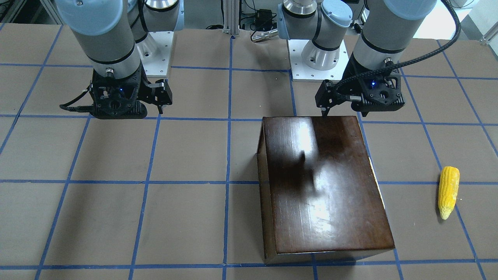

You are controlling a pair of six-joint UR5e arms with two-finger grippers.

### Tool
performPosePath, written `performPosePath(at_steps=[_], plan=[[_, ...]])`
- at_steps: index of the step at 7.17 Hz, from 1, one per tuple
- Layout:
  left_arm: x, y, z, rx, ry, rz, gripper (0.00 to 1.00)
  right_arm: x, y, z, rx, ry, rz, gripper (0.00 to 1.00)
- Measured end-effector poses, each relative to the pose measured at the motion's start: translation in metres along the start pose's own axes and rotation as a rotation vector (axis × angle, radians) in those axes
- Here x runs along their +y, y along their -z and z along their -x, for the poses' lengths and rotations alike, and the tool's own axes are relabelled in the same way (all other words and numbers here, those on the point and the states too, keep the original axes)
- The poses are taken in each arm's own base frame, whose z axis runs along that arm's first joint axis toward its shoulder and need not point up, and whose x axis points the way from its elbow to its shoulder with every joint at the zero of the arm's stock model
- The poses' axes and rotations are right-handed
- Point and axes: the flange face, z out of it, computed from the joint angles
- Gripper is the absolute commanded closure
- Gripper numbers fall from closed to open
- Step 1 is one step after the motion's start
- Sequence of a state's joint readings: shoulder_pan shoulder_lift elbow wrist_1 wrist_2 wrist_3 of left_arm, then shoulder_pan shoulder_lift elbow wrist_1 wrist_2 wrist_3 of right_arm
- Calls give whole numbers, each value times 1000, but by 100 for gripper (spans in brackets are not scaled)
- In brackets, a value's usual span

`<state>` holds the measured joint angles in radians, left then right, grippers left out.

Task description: Open drawer and put corn inside

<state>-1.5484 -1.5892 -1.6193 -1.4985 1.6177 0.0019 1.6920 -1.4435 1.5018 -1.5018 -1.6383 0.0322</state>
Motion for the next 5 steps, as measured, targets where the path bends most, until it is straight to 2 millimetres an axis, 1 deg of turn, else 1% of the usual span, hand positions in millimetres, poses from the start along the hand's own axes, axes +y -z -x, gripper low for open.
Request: performPosePath(at_steps=[5], plan=[[0, 0, -3, 9, 0, -1, 0, 0, 0, 0, 0, 0, 0, 0]])
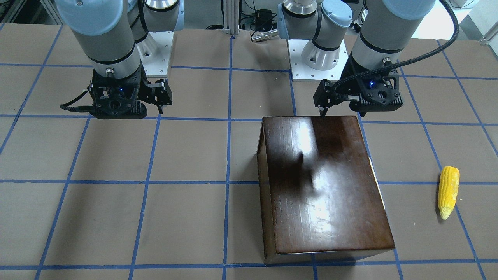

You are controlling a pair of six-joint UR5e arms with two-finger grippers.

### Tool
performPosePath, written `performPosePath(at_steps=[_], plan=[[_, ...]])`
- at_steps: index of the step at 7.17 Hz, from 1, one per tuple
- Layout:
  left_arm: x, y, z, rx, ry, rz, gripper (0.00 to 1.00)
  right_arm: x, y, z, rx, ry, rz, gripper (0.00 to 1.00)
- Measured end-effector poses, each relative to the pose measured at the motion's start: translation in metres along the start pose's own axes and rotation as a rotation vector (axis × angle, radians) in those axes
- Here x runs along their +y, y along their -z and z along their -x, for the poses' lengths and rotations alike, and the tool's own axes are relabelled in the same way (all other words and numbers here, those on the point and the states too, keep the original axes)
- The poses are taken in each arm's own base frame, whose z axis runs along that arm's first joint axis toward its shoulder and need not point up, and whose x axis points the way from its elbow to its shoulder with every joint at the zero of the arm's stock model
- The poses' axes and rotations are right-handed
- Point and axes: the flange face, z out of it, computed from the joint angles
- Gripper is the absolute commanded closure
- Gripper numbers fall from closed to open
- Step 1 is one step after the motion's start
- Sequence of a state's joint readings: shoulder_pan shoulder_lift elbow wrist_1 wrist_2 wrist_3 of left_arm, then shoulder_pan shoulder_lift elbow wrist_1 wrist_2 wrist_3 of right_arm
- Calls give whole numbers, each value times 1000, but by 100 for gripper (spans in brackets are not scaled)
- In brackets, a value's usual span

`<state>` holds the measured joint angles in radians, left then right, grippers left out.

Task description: Open drawer and put corn inside

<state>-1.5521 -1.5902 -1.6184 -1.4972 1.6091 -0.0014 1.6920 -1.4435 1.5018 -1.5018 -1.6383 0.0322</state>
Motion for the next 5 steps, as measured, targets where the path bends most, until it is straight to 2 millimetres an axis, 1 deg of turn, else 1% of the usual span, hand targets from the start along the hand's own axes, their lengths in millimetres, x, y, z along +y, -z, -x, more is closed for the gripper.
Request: performPosePath(at_steps=[5], plan=[[-5, -1, 4, 4, 4, 3, 0, 0, 0, 0, 0, 0, 0, 0]])
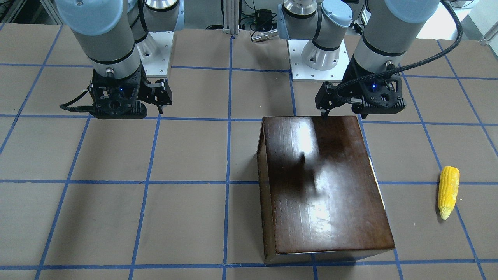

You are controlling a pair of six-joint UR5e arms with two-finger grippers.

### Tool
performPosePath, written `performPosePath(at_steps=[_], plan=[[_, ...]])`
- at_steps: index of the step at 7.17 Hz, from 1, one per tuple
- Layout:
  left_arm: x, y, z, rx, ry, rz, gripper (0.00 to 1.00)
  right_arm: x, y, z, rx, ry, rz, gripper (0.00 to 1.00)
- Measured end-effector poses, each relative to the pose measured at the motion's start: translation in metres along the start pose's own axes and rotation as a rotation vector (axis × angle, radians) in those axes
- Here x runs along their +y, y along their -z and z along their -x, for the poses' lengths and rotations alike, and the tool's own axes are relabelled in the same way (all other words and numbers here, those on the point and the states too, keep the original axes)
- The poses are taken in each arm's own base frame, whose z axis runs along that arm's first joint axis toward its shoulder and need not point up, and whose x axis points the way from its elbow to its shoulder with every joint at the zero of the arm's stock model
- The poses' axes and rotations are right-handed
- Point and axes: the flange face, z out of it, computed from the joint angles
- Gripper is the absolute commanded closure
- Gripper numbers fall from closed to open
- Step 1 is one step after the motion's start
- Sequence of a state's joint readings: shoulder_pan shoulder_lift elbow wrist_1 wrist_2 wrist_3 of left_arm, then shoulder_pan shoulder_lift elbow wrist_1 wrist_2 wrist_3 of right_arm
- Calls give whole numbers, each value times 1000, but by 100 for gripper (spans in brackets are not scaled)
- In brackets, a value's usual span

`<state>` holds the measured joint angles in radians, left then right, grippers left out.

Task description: Open drawer and put corn inside

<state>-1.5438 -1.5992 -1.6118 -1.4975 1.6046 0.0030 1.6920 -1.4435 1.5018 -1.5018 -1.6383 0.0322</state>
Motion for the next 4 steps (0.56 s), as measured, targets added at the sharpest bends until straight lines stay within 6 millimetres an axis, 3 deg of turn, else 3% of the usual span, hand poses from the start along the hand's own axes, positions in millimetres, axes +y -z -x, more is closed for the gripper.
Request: performPosePath(at_steps=[4], plan=[[-4, -1, 1, 2, 0, 2, 0, 0, 0, 0, -1, 0, 0, 0]])
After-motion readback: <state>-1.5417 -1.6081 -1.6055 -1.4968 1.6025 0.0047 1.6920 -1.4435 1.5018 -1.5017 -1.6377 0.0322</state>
